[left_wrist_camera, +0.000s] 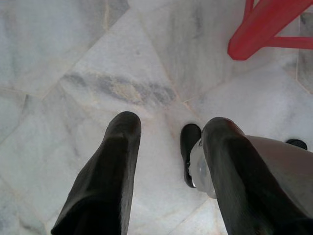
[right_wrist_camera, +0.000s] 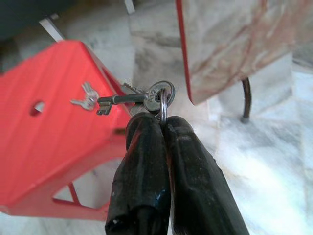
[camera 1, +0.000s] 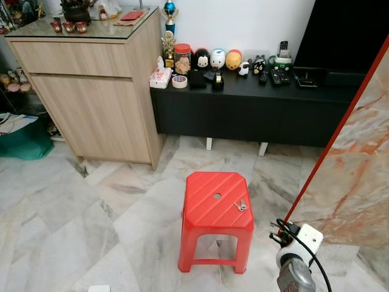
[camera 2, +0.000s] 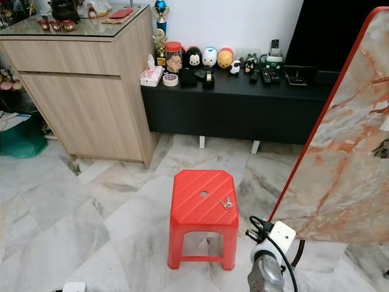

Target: Hang keys on a hook

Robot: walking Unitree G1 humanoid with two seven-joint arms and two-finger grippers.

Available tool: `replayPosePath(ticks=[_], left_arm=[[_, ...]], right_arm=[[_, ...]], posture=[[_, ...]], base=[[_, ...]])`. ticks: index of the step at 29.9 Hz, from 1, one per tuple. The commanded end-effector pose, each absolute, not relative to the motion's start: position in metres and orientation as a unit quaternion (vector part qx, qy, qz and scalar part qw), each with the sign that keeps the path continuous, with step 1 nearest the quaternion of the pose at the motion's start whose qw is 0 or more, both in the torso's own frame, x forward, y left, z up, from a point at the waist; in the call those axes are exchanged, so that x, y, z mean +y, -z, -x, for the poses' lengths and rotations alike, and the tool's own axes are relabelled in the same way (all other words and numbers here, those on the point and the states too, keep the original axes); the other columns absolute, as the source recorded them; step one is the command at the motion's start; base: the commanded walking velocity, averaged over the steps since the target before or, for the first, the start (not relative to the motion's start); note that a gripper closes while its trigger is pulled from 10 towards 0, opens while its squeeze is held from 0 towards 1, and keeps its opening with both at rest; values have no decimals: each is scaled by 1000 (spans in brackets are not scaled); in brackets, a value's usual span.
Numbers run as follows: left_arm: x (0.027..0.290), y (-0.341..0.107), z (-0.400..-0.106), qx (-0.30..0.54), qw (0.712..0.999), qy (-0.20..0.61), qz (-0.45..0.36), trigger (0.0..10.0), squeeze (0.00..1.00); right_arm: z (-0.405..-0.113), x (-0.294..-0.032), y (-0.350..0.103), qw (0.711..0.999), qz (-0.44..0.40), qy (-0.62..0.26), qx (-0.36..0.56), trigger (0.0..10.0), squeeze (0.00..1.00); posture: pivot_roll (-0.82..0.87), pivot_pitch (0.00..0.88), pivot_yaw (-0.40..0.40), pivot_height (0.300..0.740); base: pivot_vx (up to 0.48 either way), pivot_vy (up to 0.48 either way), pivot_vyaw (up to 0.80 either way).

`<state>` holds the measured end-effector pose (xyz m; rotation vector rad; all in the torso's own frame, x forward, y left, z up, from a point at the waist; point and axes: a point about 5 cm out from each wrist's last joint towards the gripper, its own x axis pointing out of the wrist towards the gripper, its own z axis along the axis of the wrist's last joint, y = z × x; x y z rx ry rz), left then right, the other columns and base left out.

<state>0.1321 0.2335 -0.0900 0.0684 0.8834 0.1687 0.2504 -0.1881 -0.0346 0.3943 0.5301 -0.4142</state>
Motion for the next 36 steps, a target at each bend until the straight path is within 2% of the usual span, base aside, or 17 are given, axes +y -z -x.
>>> replayPosePath(ticks=[1,10,36], left_arm=[[232,93,-126,439,894,-81,-30,10000,0],[234,90,-131,430,898,-85,-30,10000,0],[241,90,-129,441,892,-89,-31,10000,0]], right_arm=[[-249,-190,36,922,-197,209,260,10000,0],[-251,-188,35,923,-197,204,260,10000,0],[-257,-183,30,934,-174,188,250,10000,0]], posture=[[53,0,-34,728],[59,0,-36,728],[54,0,-32,728]], base=[[0,-240,0],[0,-242,-800],[0,-242,0]])
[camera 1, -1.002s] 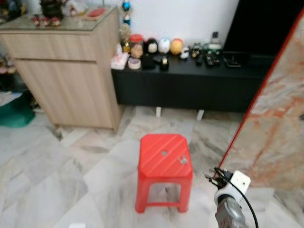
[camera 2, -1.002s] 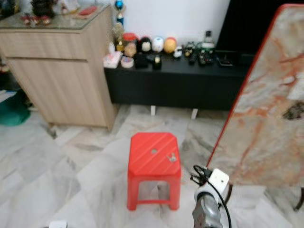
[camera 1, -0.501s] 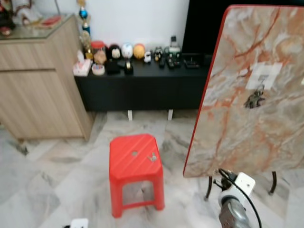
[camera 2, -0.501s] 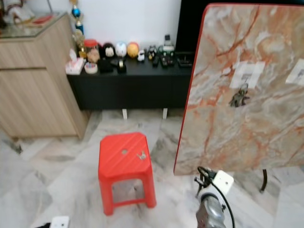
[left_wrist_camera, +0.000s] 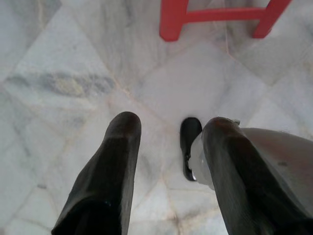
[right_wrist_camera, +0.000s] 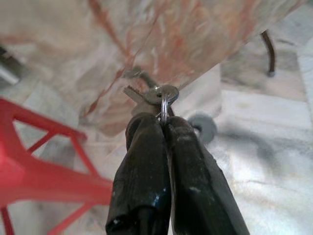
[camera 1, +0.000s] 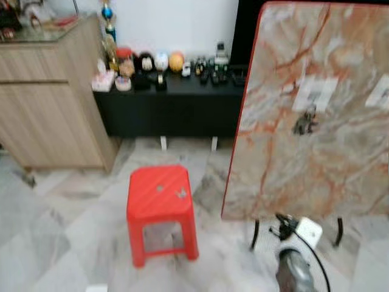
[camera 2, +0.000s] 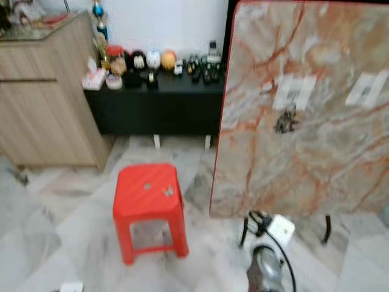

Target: Hang keys on a hook

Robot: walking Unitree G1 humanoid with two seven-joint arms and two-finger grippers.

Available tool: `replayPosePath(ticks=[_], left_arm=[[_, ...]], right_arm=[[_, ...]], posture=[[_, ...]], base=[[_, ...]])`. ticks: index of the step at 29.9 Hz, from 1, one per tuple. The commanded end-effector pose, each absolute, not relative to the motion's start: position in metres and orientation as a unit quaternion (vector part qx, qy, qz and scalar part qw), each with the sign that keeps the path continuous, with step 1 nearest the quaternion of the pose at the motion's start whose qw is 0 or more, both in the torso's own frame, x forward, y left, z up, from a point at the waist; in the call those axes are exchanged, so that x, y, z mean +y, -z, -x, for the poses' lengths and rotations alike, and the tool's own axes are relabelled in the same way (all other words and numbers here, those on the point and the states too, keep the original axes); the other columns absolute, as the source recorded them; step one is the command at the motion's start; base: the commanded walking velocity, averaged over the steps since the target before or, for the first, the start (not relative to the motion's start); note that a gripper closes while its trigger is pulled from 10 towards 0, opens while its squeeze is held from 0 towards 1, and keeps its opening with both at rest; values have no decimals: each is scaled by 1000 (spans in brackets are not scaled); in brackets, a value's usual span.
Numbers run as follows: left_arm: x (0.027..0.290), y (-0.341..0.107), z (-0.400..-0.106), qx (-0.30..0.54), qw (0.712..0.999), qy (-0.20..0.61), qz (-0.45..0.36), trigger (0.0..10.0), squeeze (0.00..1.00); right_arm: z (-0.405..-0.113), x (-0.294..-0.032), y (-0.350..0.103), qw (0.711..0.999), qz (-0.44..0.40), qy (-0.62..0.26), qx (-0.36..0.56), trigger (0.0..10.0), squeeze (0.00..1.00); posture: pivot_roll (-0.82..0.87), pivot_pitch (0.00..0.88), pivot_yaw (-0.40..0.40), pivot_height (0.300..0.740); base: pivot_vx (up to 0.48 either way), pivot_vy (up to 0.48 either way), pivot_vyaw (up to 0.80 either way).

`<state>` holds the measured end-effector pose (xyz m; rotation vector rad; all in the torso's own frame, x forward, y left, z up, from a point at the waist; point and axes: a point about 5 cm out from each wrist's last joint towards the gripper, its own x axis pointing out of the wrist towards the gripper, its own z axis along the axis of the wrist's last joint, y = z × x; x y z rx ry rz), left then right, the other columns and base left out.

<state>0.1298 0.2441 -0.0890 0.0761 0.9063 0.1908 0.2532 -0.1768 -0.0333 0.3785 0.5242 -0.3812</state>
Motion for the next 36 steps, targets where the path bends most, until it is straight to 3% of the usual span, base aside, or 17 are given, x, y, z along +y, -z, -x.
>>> replayPosePath(ticks=[1,36], left_arm=[[241,90,-130,440,893,-89,-30,10000,0],[239,91,-130,439,894,-88,-13,10000,0]], right_arm=[[-256,-181,31,937,-156,178,256,10000,0],[-259,-179,29,942,-143,170,252,10000,0]], posture=[[53,0,-33,728],[53,0,-34,728]], base=[[0,-244,0],[0,-21,0]])
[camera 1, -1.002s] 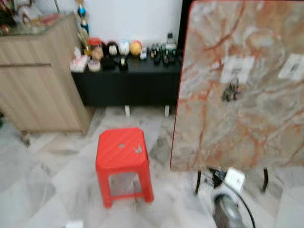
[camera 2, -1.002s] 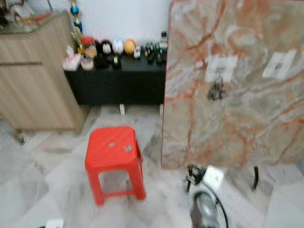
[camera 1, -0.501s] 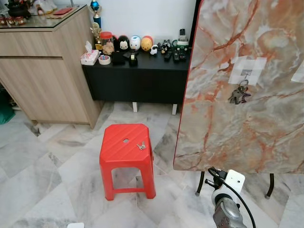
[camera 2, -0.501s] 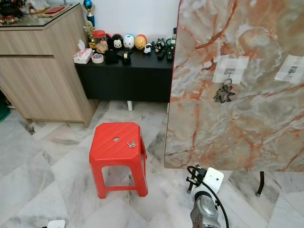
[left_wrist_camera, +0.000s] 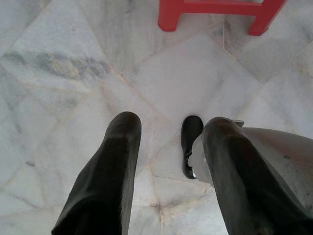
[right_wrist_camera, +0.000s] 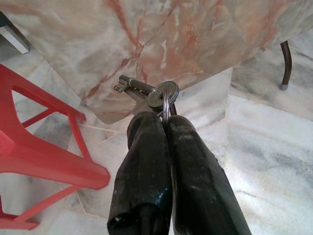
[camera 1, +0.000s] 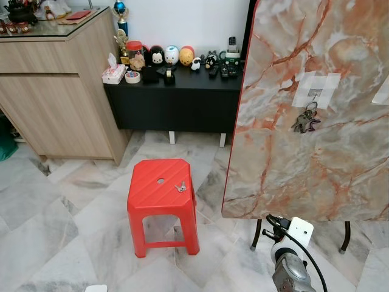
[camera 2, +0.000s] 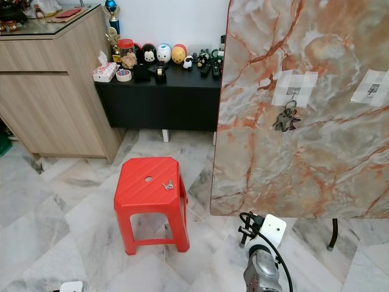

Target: Hang keys on a hook

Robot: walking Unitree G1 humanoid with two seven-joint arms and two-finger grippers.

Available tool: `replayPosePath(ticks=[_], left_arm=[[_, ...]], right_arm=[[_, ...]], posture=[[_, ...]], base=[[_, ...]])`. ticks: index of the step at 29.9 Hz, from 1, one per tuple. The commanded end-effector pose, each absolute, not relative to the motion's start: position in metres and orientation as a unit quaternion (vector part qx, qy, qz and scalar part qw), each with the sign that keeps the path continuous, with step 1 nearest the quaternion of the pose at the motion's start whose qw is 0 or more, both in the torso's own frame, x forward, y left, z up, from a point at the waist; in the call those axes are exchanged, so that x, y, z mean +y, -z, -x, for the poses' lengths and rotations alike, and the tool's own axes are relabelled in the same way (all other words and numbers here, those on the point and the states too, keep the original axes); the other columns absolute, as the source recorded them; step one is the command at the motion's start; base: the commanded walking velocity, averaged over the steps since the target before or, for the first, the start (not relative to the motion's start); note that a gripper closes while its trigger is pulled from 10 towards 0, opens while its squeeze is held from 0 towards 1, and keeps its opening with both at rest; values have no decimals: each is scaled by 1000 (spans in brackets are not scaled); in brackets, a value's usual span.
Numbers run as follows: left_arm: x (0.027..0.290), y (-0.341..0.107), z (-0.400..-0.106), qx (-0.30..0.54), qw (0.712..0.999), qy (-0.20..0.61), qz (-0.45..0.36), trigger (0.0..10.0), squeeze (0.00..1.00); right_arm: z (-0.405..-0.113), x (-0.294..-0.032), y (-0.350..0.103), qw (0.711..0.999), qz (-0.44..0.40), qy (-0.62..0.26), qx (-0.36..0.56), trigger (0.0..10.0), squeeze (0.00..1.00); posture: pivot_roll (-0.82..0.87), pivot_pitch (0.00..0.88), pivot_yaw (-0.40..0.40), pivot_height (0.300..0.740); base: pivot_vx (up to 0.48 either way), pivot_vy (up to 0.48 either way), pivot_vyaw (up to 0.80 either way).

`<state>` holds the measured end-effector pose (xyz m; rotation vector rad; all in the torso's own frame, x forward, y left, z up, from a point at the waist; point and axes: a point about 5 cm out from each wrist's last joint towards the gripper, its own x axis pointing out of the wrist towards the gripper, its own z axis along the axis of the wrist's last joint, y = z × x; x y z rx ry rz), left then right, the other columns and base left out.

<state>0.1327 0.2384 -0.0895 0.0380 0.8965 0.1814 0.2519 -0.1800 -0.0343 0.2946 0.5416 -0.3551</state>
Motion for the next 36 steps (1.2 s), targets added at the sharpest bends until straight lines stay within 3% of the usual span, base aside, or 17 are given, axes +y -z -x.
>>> replayPosePath(ticks=[1,9,36], left_arm=[[239,91,-130,439,894,-88,-13,10000,0],[238,91,-130,442,893,-85,-13,10000,0],[238,91,-130,441,894,-83,-8,10000,0]], right_arm=[[-259,-179,29,942,-143,170,252,10000,0],[-261,-178,27,942,-151,169,249,10000,0],[-262,-178,27,942,-152,168,247,10000,0]], posture=[[53,0,-34,728],[48,0,-31,728],[54,0,-34,728]], base=[[0,0,0],[0,0,0],[0,0,-787]])
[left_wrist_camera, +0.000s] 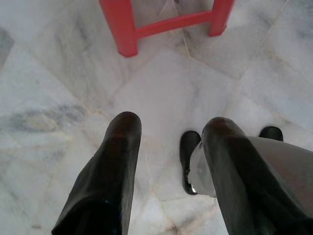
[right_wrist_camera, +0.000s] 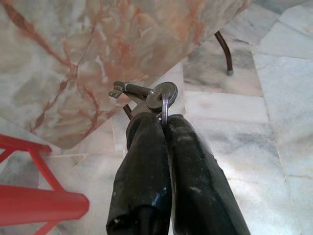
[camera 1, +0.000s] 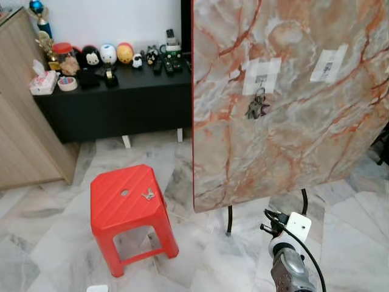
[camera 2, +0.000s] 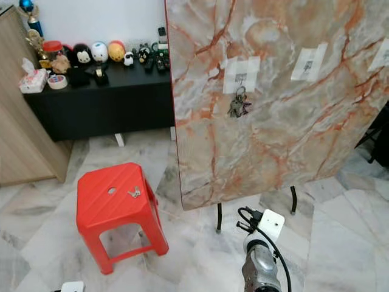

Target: Hang keys on a hook

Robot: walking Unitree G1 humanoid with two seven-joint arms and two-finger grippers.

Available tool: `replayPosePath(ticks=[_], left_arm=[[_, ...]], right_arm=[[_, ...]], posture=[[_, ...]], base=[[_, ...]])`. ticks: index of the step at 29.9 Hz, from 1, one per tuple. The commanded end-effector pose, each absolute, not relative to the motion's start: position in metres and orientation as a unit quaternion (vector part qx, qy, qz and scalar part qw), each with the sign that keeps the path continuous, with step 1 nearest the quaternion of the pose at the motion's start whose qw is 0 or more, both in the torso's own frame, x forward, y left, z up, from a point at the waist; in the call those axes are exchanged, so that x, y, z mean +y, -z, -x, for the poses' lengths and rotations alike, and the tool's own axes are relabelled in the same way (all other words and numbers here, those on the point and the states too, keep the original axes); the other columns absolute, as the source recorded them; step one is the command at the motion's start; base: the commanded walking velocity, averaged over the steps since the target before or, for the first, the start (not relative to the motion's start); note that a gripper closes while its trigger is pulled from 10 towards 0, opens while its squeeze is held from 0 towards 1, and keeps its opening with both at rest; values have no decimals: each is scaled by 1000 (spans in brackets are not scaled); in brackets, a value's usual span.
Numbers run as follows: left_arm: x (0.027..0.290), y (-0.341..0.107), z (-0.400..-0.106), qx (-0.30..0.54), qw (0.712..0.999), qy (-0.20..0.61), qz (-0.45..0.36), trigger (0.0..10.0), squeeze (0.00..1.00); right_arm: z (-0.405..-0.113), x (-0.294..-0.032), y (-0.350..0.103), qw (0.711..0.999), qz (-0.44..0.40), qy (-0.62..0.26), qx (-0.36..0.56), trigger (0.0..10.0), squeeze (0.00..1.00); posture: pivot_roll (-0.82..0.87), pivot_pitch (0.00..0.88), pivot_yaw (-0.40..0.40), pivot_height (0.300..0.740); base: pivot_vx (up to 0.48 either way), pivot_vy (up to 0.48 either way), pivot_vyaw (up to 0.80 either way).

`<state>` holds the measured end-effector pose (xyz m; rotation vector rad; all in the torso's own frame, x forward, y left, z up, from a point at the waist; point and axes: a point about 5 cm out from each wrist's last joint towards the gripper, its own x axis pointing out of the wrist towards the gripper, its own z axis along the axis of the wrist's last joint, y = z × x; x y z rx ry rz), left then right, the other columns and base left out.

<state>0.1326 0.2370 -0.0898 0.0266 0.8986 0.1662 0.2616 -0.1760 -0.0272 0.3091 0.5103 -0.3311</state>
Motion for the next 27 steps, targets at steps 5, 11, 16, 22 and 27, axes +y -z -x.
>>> replayPosePath(ticks=[5,11,16,22,27], left_arm=[[238,91,-130,441,894,-85,-6,10000,0],[238,91,-130,441,894,-84,-3,10000,0],[238,91,-130,441,894,-84,-3,10000,0],[238,91,-130,441,894,-84,0,10000,0],[238,91,-130,440,894,-84,1,10000,0]], right_arm=[[-262,-178,27,942,-157,170,245,10000,0],[-261,-177,27,942,-157,171,242,10000,0],[-261,-177,26,943,-156,172,238,10000,0],[-262,-178,25,944,-157,174,234,10000,0],[-266,-177,22,943,-170,179,224,10000,0]], posture=[[52,0,-30,728],[57,0,-30,728],[55,0,-29,728],[56,0,-28,728],[55,0,-25,728]], base=[[0,0,-781],[0,0,-649],[0,0,0],[168,0,0],[313,0,0]])
